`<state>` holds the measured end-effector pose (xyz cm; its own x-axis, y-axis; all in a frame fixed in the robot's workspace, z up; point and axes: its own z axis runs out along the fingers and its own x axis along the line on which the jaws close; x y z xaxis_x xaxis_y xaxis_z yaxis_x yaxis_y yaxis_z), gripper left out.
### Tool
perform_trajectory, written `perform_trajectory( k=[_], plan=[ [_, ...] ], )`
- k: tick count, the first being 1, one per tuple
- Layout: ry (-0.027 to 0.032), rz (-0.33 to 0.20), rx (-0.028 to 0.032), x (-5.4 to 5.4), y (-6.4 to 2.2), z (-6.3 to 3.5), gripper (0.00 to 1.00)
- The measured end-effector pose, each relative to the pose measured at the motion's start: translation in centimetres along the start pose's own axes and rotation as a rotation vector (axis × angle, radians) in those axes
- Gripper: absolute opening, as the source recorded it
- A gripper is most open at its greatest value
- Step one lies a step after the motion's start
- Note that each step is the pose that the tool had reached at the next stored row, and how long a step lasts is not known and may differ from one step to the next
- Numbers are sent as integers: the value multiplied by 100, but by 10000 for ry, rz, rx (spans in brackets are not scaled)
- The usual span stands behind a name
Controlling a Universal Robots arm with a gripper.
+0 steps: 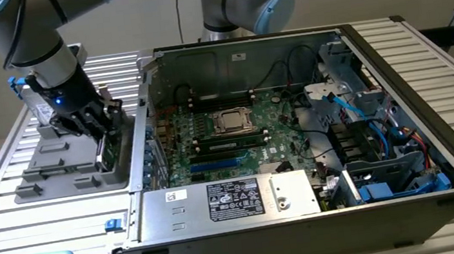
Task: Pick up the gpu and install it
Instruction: 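Pick up the gpu and move the gpu toward the slot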
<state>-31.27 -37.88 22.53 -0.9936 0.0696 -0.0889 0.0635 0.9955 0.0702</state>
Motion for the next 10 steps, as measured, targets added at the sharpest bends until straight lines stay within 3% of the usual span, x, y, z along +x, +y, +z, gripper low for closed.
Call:
perform_trajectory(
  k=[2,10],
  plan=[
    [0,2,-1,0,0,1,28],
    [37,8,-42,-6,-44,-19,28]
  ],
)
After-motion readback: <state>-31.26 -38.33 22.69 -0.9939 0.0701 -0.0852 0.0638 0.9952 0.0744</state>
